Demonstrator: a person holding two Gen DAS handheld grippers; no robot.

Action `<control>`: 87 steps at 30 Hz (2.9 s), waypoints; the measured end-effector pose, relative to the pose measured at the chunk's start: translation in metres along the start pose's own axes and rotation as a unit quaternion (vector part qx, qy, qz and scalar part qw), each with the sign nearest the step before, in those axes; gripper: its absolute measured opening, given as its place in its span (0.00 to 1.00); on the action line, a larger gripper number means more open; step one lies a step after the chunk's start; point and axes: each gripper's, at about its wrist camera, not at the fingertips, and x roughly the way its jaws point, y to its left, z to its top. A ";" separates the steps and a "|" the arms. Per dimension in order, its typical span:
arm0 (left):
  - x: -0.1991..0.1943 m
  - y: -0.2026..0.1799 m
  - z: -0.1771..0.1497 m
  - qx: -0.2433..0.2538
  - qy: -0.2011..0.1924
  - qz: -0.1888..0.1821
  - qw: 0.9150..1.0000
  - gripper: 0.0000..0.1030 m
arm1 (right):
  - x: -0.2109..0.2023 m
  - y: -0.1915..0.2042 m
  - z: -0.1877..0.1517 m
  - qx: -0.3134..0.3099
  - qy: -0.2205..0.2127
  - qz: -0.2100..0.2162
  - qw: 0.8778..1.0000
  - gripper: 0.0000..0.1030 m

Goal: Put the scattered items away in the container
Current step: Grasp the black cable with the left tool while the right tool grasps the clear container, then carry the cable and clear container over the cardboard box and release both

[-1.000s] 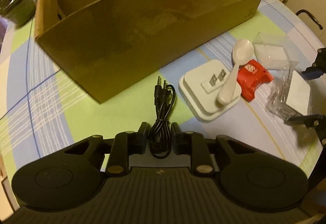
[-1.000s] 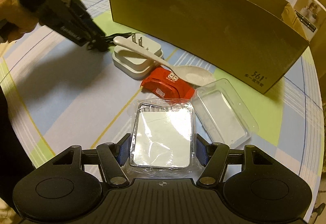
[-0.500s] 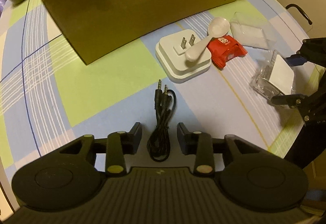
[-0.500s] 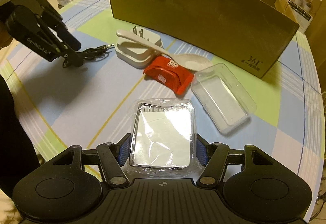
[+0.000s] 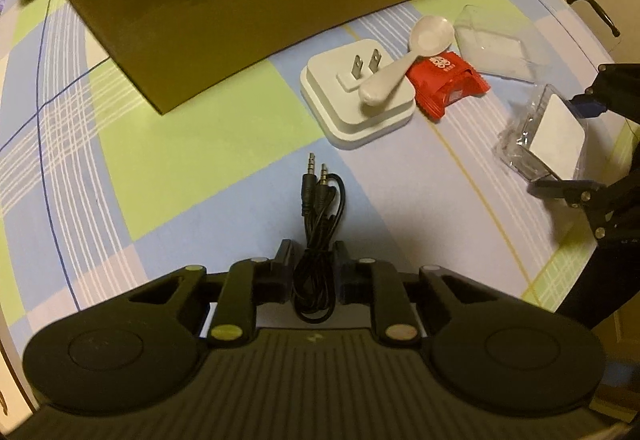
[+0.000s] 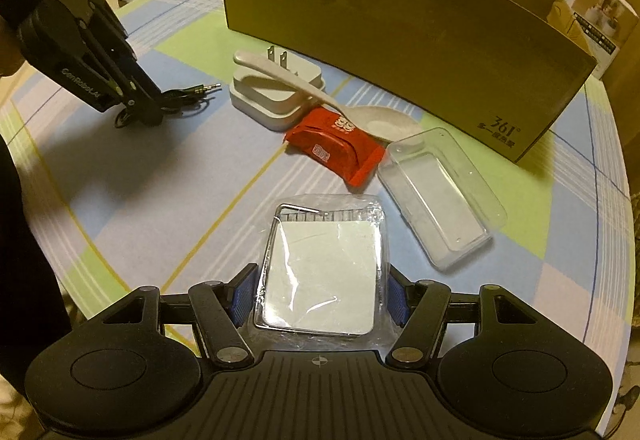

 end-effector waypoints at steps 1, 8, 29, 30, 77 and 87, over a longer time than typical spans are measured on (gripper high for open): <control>-0.001 0.000 -0.001 -0.005 -0.001 -0.001 1.000 0.15 | 0.000 0.000 0.000 0.000 0.000 0.000 1.000 0.64; -0.010 -0.002 -0.014 -0.030 -0.006 -0.006 1.000 0.15 | -0.002 0.000 -0.001 0.014 0.005 -0.011 1.000 0.63; -0.030 -0.010 -0.033 -0.041 -0.012 0.011 0.999 0.06 | -0.050 0.009 -0.011 0.041 -0.033 -0.029 0.998 0.62; -0.028 -0.009 -0.034 -0.042 -0.009 0.009 0.999 0.09 | -0.050 0.009 -0.012 0.043 -0.032 -0.030 0.998 0.62; -0.153 0.007 0.123 -0.032 -0.138 -0.007 0.990 0.11 | -0.122 -0.087 0.152 0.133 -0.176 -0.009 0.975 0.62; -0.125 0.032 0.185 -0.078 -0.147 -0.029 0.986 0.11 | -0.087 -0.124 0.200 0.146 -0.176 -0.011 0.973 0.62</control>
